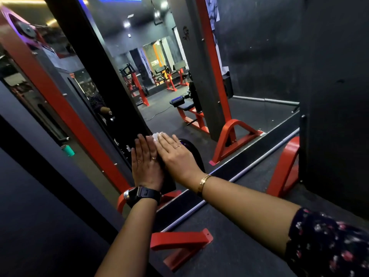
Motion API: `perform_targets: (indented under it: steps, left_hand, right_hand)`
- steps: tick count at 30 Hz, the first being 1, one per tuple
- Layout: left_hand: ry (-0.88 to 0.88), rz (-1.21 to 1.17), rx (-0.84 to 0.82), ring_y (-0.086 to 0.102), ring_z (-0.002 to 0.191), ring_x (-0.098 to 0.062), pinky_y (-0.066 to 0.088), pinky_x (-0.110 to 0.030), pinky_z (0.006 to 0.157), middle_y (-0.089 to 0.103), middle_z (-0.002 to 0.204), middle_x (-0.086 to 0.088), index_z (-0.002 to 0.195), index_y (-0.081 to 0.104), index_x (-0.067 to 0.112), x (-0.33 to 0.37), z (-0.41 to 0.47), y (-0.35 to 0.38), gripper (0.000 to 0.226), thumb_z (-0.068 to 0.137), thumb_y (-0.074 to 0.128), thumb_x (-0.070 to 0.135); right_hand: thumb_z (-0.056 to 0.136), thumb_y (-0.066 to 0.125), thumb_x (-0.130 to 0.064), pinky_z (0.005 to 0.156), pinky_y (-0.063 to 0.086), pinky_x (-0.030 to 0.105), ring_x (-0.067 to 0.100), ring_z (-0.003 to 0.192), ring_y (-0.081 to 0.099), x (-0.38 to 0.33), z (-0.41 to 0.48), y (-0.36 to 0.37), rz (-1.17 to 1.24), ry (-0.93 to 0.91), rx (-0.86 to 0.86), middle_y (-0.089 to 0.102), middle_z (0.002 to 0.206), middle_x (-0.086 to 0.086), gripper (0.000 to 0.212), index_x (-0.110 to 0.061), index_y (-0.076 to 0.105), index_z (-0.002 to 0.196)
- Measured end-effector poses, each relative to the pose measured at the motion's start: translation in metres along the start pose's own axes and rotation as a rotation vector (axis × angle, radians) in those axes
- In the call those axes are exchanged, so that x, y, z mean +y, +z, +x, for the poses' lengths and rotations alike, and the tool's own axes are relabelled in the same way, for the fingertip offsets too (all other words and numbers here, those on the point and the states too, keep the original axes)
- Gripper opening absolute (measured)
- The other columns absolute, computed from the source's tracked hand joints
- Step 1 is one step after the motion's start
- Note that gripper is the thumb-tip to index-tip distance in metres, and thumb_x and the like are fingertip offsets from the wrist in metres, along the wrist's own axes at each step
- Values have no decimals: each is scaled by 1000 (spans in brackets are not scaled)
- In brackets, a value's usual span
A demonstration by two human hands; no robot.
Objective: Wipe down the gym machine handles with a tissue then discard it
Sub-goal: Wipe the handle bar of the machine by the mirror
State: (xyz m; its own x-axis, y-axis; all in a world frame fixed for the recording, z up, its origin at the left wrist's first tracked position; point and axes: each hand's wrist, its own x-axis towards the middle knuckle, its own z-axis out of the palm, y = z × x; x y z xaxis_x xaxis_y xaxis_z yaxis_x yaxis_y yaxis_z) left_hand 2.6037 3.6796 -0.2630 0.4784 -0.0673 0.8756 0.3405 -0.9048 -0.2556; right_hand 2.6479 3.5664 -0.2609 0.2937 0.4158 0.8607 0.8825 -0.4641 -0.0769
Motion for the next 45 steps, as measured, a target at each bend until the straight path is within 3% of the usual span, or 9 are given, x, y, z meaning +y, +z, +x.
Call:
perform_targets:
  steps: [3, 6, 9, 19, 22, 25, 29, 37, 45]
  left_hand:
    - [-25, -27, -104, -23, 146, -19, -11, -32, 119, -28, 157, -8, 150, -21, 10, 0, 0, -3, 147, 54, 88, 32]
    - [-30, -22, -106, -23, 146, -20, -10, -33, 119, -32, 156, -7, 150, -21, 10, 2, 0, -4, 151, 51, 90, 37]
    - [-16, -57, -95, -21, 147, -19, -10, -33, 120, -30, 157, -6, 150, -20, 10, 0, 0, -3, 151, 50, 91, 33]
    - [31, -52, -66, -20, 147, -19, -10, -34, 120, -29, 157, -6, 151, -17, 11, -4, -3, 3, 136, 60, 81, 35]
    - [118, 12, -33, -17, 148, -19, -8, -40, 120, -24, 159, -6, 153, -13, 13, -3, -4, 4, 109, 73, 59, 33]
    - [214, 95, -35, -16, 148, -20, -11, -41, 120, -21, 160, -8, 154, -10, 11, -3, -2, 4, 94, 77, 42, 30]
    - [366, 293, -64, -22, 146, -26, -17, -44, 117, -25, 158, -13, 152, -13, 8, -2, -3, 7, 87, 86, 39, 30]
    - [384, 357, -95, -23, 146, -27, -18, -47, 116, -23, 159, -11, 153, -13, 10, 4, -10, 14, 58, 95, -6, 10]
    - [394, 358, -67, -23, 146, -28, -15, -47, 116, -21, 160, -11, 153, -13, 10, 3, -8, 17, 68, 92, 17, 17]
  right_hand:
    - [84, 36, 6, 111, 34, 42, 28, 129, 49, 23, -26, -2, -57, 40, 103, 53, 137, 19, 52, 1, 51, 134]
    - [69, 50, 23, 111, 27, 45, 31, 121, 56, 36, -40, 2, 12, 414, 144, 59, 129, 21, 67, 3, 52, 132]
    - [72, 58, 20, 108, 29, 47, 31, 112, 62, 30, -19, 5, 159, 496, 143, 65, 118, 19, 57, -1, 60, 125]
    - [98, 12, 5, 114, 31, 42, 29, 136, 39, 29, -27, -3, -37, -101, 46, 43, 145, 18, 53, 2, 49, 135]
    - [95, 25, 8, 116, 27, 43, 29, 140, 34, 60, -69, 6, -152, -174, 32, 40, 148, 16, 49, -2, 45, 139]
    - [94, 53, -8, 117, 21, 42, 23, 140, 34, 95, -95, 2, -337, -498, -129, 42, 148, 9, 45, -8, 48, 139]
    - [99, 30, -6, 118, 19, 43, 21, 142, 30, 128, -64, -19, -464, -810, -246, 36, 152, 6, 46, -7, 39, 145]
    - [97, 29, -7, 117, 22, 42, 24, 138, 37, 122, -59, -12, -497, -853, -242, 47, 144, 12, 45, -4, 48, 138]
    - [94, 32, -9, 109, 38, 39, 24, 132, 46, 129, -63, -11, -446, -978, -349, 54, 137, 9, 44, -6, 59, 128]
